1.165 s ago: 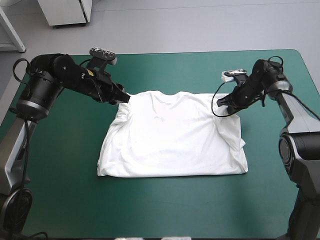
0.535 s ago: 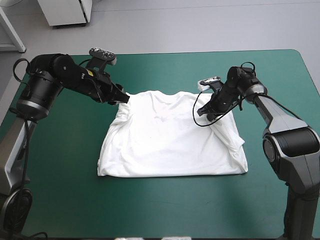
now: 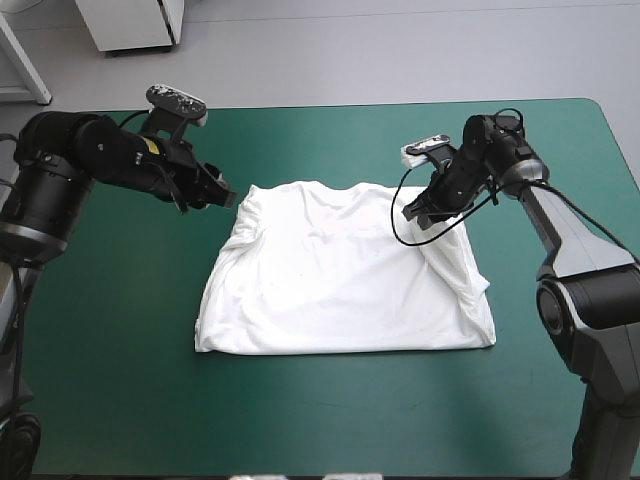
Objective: Fold the cloth
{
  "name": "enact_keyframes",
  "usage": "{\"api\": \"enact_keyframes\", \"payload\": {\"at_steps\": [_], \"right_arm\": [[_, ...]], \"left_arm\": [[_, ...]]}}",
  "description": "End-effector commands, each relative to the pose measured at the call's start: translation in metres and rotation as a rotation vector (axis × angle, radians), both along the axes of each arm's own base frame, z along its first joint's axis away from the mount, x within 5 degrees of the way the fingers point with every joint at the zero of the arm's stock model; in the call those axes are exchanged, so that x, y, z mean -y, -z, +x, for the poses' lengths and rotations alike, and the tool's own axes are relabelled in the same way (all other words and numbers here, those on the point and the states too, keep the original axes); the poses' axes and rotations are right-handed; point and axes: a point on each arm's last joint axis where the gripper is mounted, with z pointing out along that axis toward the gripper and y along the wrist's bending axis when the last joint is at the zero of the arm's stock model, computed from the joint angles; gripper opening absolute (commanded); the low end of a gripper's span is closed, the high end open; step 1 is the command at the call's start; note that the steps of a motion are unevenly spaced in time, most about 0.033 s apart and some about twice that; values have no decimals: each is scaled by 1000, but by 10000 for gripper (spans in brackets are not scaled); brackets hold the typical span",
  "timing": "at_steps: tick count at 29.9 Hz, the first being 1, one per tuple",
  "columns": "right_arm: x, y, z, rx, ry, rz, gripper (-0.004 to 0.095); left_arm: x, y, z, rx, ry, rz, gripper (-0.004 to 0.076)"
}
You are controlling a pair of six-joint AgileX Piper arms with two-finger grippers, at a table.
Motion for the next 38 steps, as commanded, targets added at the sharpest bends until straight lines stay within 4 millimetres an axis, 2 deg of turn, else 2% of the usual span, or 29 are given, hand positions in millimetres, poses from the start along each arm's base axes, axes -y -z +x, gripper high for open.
{"api": "enact_keyframes", "payload": {"at_steps": [1, 5, 8, 13, 17, 21, 24, 28, 32, 38], "right_arm": [[13, -60, -22, 122, 41, 6, 433], [30, -79, -47, 157, 68, -17, 432], [49, -90, -77, 172, 115, -72, 433], [67, -89, -133, 145, 173, -83, 432], [73, -86, -172, 155, 202, -93, 432], [76, -93, -197, 192, 224, -77, 432], [77, -98, -207, 211, 236, -68, 432], [77, -100, -209, 212, 243, -63, 432], [77, -100, -209, 217, 244, -66, 432], [78, -100, -208, 222, 246, -66, 431]], "left_arm": [[-12, -12, -28, 23, -45, 29, 375], [-26, 8, -49, -23, -90, 104, 375], [-37, 20, -74, -29, -120, 143, 375], [-46, 44, -101, -38, -137, 142, 375], [-46, 70, -102, -89, -136, 159, 390], [-43, 93, -94, -122, -133, 171, 448], [-41, 114, -85, -175, -131, 189, 463], [-35, 140, -73, -264, -125, 192, 463], [-26, 153, -59, -286, -116, 137, 463], [-20, 177, -43, -361, -103, 155, 463]]}}
